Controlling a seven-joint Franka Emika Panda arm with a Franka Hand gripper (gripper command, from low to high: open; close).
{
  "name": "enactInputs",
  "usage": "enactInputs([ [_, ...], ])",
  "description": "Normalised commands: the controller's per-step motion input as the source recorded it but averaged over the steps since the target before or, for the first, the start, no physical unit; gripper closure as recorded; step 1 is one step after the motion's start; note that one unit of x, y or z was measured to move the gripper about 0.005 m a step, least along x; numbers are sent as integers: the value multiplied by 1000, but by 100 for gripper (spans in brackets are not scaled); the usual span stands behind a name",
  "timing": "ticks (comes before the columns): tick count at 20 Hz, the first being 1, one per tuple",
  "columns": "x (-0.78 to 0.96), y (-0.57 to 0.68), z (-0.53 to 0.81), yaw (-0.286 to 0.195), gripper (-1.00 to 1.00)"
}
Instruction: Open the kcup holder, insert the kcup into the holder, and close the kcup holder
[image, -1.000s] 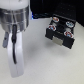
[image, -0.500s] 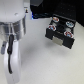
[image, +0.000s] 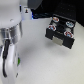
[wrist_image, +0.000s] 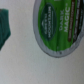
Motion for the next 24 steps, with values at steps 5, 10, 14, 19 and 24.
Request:
enactInputs([
  [5,22,7,-27,-40,-100],
  [10,-145,153,-124,2,-100],
  [14,-115,-18,-78,-25,-100],
  [19,44,-159,-107,-95,-100],
  [24,51,-247,-107,-107,-100],
])
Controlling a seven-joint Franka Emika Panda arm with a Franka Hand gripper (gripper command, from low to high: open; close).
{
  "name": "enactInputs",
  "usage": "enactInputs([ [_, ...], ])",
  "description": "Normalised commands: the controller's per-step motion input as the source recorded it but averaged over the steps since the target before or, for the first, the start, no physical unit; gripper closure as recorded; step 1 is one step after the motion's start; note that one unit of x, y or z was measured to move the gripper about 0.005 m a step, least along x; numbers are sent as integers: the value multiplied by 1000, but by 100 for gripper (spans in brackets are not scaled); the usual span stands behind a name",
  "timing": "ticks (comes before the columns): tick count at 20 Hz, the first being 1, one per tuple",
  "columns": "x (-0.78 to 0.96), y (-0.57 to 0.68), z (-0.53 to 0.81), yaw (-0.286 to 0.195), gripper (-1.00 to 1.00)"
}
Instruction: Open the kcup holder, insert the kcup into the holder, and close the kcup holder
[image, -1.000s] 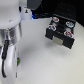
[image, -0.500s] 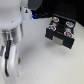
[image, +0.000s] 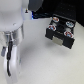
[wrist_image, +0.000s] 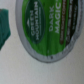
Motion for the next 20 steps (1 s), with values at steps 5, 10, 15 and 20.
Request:
enactInputs([
  [5,36,-103,-50,-79,100],
  [10,26,-4,33,-65,100],
  [15,33,12,112,-61,100],
  [20,32,15,112,-58,100],
])
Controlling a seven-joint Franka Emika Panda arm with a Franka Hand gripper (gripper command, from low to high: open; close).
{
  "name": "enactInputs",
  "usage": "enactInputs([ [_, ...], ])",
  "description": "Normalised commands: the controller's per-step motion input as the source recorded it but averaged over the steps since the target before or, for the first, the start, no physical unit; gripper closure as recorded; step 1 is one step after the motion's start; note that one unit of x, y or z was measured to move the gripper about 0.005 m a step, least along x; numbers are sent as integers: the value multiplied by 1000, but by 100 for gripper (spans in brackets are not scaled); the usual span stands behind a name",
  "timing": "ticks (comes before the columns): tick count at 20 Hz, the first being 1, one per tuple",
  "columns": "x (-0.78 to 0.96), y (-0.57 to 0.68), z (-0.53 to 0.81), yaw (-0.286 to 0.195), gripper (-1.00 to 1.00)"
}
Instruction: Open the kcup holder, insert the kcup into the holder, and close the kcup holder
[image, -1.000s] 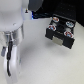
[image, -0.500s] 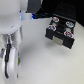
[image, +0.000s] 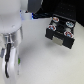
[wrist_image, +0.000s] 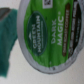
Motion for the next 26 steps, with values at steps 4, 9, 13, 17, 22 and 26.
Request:
enactInputs([
  [4,37,77,322,-36,100],
  [9,104,336,819,-1,100],
  [13,71,475,929,4,100],
  [17,50,537,848,27,100],
  [22,28,626,746,52,100],
  [26,40,626,654,41,100],
])
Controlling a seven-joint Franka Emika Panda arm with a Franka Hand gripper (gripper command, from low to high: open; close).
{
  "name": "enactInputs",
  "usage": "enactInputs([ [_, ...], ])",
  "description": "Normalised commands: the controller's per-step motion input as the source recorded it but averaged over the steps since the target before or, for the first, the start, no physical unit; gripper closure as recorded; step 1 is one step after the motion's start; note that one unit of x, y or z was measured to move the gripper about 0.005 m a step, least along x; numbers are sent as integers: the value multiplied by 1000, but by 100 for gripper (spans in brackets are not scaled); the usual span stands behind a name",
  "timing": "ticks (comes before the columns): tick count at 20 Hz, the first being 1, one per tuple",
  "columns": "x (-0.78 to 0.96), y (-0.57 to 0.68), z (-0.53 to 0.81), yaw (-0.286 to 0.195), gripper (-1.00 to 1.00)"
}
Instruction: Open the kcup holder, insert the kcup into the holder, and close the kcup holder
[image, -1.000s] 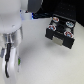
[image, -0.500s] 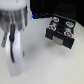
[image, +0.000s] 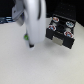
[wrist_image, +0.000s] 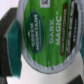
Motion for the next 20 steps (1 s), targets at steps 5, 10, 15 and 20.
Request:
enactInputs([
  [5,31,628,494,37,100],
  [10,-29,632,407,33,100],
  [15,17,645,368,22,100],
  [20,27,623,212,37,100],
])
